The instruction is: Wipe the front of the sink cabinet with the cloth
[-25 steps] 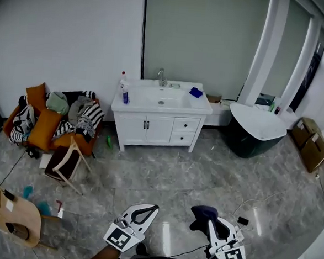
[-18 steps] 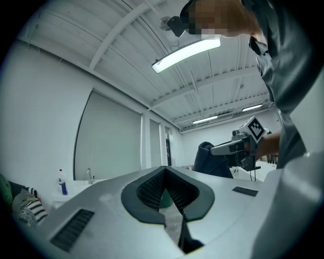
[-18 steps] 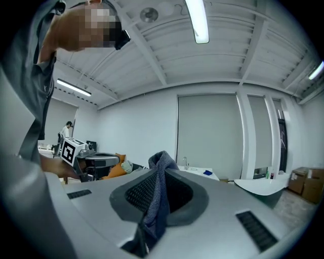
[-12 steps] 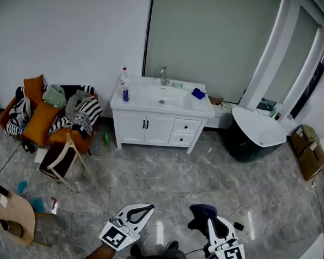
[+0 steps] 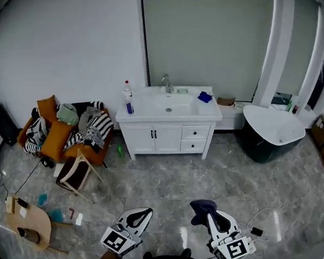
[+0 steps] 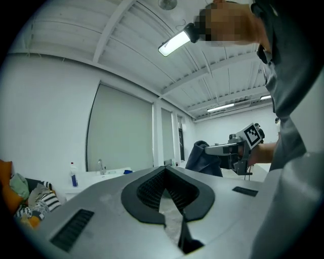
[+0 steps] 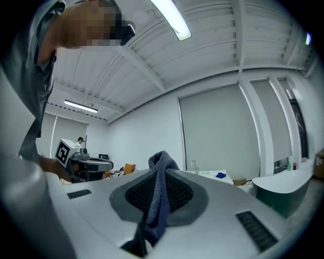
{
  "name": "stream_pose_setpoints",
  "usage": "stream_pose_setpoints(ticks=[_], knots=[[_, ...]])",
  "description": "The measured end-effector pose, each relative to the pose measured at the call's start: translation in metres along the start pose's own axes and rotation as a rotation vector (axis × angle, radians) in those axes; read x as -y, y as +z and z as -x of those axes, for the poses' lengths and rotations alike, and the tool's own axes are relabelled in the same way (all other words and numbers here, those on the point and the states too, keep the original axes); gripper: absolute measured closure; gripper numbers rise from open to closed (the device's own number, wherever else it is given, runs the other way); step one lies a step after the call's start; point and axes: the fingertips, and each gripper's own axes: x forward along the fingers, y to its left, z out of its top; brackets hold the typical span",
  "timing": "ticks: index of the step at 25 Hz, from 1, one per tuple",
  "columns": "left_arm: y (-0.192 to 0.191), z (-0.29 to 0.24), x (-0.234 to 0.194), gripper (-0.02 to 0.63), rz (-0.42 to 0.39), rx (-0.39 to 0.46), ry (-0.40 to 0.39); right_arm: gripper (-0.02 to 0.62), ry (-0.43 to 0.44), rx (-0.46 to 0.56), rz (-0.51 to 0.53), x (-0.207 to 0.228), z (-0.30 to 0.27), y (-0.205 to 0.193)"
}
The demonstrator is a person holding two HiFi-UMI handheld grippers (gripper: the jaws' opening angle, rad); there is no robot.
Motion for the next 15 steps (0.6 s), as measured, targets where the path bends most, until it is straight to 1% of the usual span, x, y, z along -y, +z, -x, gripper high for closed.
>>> stream_pose_setpoints(ticks=[3,6,9,11,13,15], knots=[[0.007,-0.025,0.014,0.602,0.008,0.014,0.012,0.560,0.002,0.005,-0.020,0.035,0.007,-0.007],[0.011,-0.041,0.024,0.603,0.004,0.001,0.038,0.559,0.019,0.014,-0.044,0.056,0.010,-0.013],[0.012,-0.048,0.023,0.603,-0.018,-0.035,0.068,0.560,0.046,-0.008,-0.071,0.063,0.006,-0.020],[0.009,-0.051,0.023,0.602,-0.025,-0.045,0.067,0.560,0.055,-0.010,-0.088,0.067,0.001,-0.024],[-0.001,-0.055,0.017,0.602,-0.026,-0.053,0.063,0.560,0.056,-0.011,-0.103,0.070,-0.005,-0.030],[-0.008,-0.063,0.008,0.603,-0.004,-0.066,0.054,0.560,0.053,-0.019,-0.106,0.073,-0.014,-0.035]])
